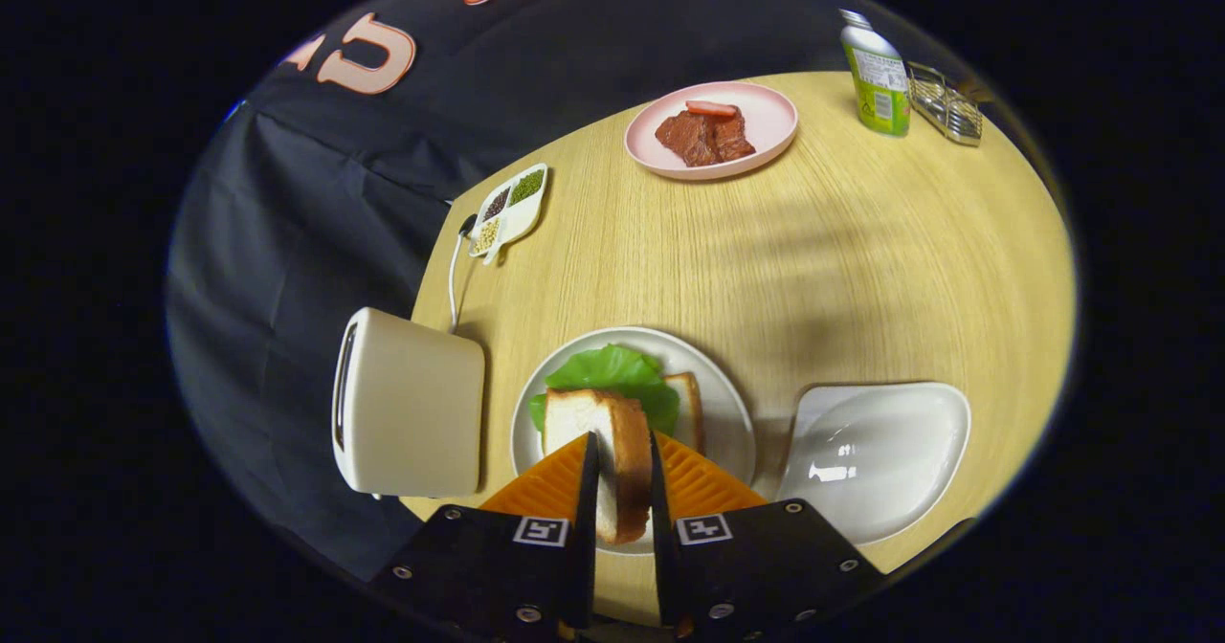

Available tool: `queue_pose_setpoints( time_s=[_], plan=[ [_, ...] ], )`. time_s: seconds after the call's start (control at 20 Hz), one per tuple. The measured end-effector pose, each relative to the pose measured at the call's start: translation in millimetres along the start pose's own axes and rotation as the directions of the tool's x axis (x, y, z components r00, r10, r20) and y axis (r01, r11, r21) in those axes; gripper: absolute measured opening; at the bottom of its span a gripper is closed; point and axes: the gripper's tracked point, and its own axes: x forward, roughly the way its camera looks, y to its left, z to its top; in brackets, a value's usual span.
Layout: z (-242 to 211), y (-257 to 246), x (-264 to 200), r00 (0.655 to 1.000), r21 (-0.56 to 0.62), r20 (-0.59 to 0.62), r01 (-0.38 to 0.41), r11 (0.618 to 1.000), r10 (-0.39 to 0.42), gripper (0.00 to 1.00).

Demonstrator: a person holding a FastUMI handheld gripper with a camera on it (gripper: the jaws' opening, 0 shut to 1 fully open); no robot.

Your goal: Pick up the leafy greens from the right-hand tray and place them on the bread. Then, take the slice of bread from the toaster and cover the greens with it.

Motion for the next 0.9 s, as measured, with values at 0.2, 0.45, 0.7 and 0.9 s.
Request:
queue_pose_setpoints(
  time_s=[0.2,0.45,0.7,0.9],
  plan=[
    [7,0,-13,0.998,-0.072,0.064,0.03,0.997,-0.025,0.39],
    [38,-2,-52,0.981,-0.185,0.184,0.095,0.978,-0.061,0.53],
    [82,20,-112,0.932,-0.272,0.361,0.148,0.951,-0.042,0.63],
    [125,51,-182,0.85,-0.31,0.527,0.179,0.934,0.012,0.7]
  ],
)
